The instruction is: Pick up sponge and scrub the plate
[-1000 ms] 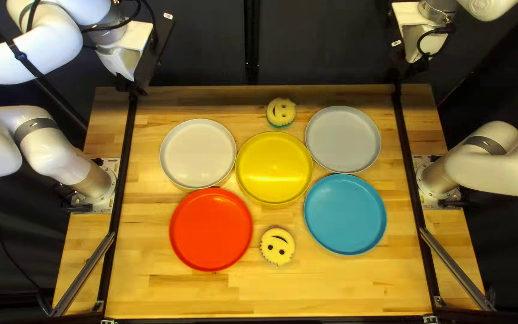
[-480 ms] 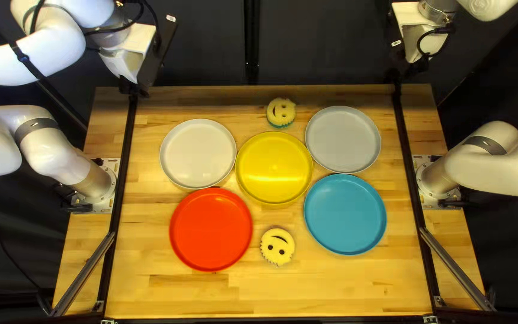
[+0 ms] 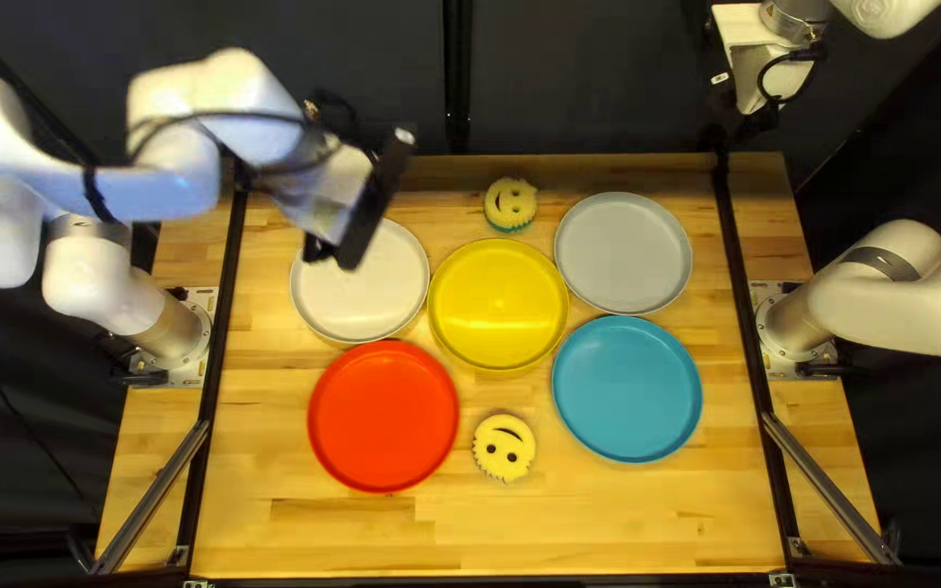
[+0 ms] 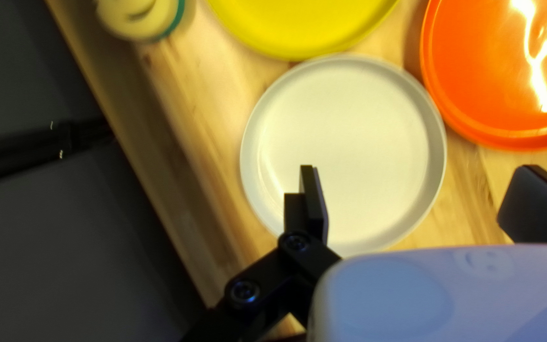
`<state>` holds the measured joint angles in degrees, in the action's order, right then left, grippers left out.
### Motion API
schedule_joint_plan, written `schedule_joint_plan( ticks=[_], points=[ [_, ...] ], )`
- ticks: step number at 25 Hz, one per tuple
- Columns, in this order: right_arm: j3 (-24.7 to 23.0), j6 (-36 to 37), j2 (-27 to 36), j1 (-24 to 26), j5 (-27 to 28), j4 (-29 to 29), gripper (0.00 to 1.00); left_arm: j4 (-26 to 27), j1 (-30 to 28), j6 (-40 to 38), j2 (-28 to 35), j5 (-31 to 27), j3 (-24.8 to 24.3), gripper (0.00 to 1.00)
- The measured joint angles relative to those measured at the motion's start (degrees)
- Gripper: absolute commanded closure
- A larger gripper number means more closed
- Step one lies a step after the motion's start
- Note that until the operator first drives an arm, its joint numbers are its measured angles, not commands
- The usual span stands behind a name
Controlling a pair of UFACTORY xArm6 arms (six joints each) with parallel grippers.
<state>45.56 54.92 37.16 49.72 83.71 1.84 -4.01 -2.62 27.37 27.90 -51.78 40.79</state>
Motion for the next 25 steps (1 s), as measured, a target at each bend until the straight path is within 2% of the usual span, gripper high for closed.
schedule_joint_plan(
  ticks=[7,10,13,18,21,25],
  points=[
    [0.0,0.0,0.0,0.0,0.0,0.0,0.0,-0.06,-0.15,-0.16,-0.3,0.42,-0.06,0.0],
    [0.0,0.0,0.0,0.0,0.0,0.0,0.0,-0.26,-1.9,-1.89,-2.58,2.21,0.02,0.0],
    [0.0,0.0,0.0,0.0,0.0,0.0,0.0,-0.19,-5.73,-4.72,-7.29,4.09,2.09,0.0],
    [0.0,0.0,0.0,0.0,0.0,0.0,0.0,0.44,-13.96,-9.54,-17.56,7.62,8.9,0.0],
    [0.0,0.0,0.0,0.0,0.0,0.0,0.0,2.99,-17.29,-9.92,-23.2,11.12,12.23,0.0],
    [0.0,0.0,0.0,0.0,0.0,0.0,0.0,4.83,-18.31,-9.11,-25.07,12.46,13.64,0.0]
  ],
)
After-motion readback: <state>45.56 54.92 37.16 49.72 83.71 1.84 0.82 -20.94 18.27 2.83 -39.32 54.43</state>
